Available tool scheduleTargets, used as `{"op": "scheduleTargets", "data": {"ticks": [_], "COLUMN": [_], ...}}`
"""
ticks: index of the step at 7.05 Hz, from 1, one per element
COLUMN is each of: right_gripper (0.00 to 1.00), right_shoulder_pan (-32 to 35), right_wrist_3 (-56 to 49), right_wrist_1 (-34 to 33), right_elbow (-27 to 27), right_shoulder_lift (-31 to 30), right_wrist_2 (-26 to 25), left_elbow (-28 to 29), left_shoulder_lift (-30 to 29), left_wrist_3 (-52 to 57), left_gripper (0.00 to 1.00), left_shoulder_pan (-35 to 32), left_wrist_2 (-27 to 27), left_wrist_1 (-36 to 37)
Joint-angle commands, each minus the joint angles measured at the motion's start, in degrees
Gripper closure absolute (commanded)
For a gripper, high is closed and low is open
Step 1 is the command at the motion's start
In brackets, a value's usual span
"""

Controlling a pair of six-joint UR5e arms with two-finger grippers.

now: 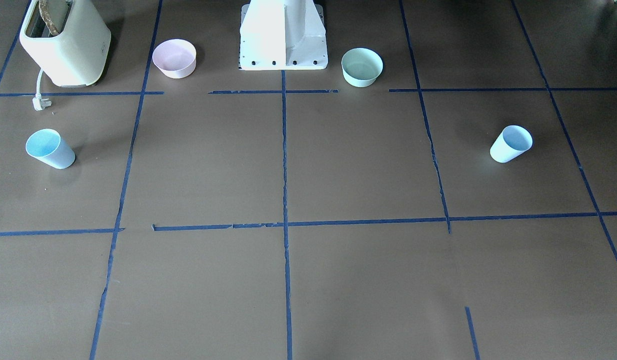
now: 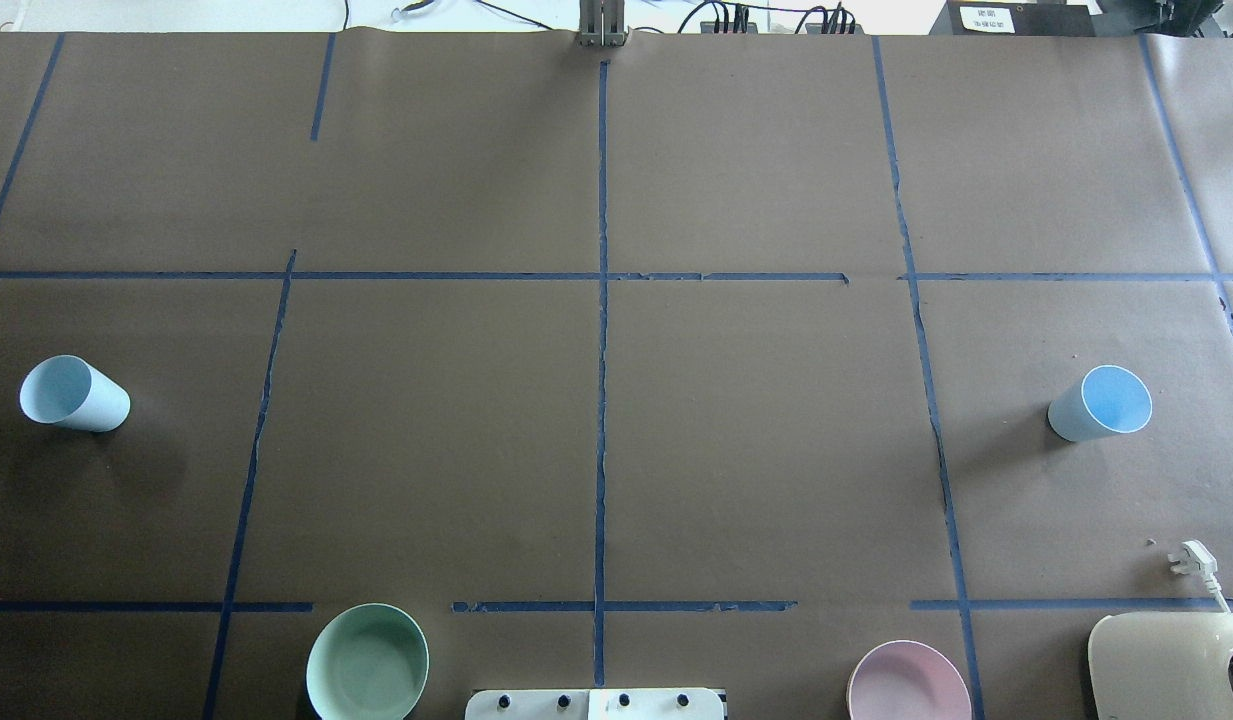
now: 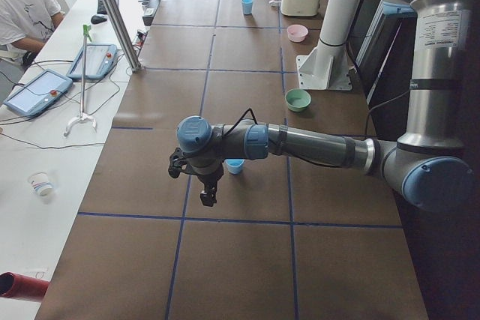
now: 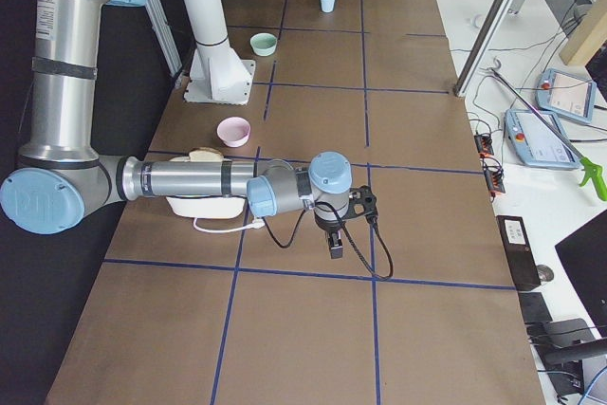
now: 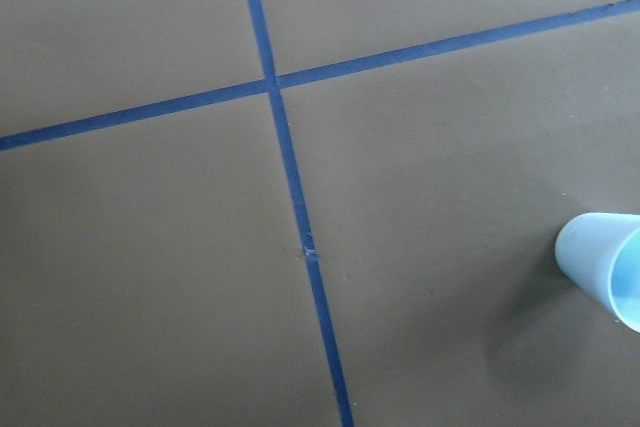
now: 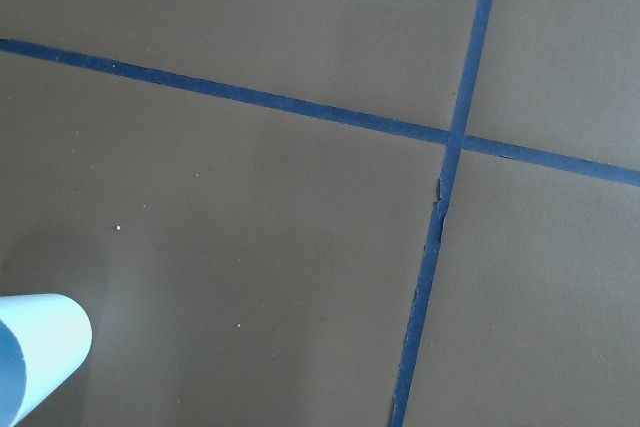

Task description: Stack blue cups with both arms

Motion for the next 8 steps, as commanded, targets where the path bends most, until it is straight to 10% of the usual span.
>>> {"op": "scheduleTargets", "data": {"ticks": [1,3,8], "right_gripper": [0.00,0.00,0.00], "right_shoulder_pan": [-1.50,-2.29,-3.18], "right_wrist_3": [0.19,0.20,0.28], "right_wrist_1": [0.00,0.00,0.00], "right_elbow": [0.14,-0.04,-0.21], "right_shoulder_lift": [0.24,0.59,0.59], "right_wrist_2": [0.00,0.01,-0.08], "left_elbow": [-0.39,-0.39,0.74], "left_shoulder_lift": [4.76,8.11,7.16], "left_wrist_3": [-21.43,-39.34,-43.61], "left_gripper": [0.00,0.00,0.00], "left_shoulder_pan": [8.28,17.61,25.37], "left_wrist_2": [0.29,4.05,4.17], "left_wrist_1": [-18.58,-32.44,-33.19]}}
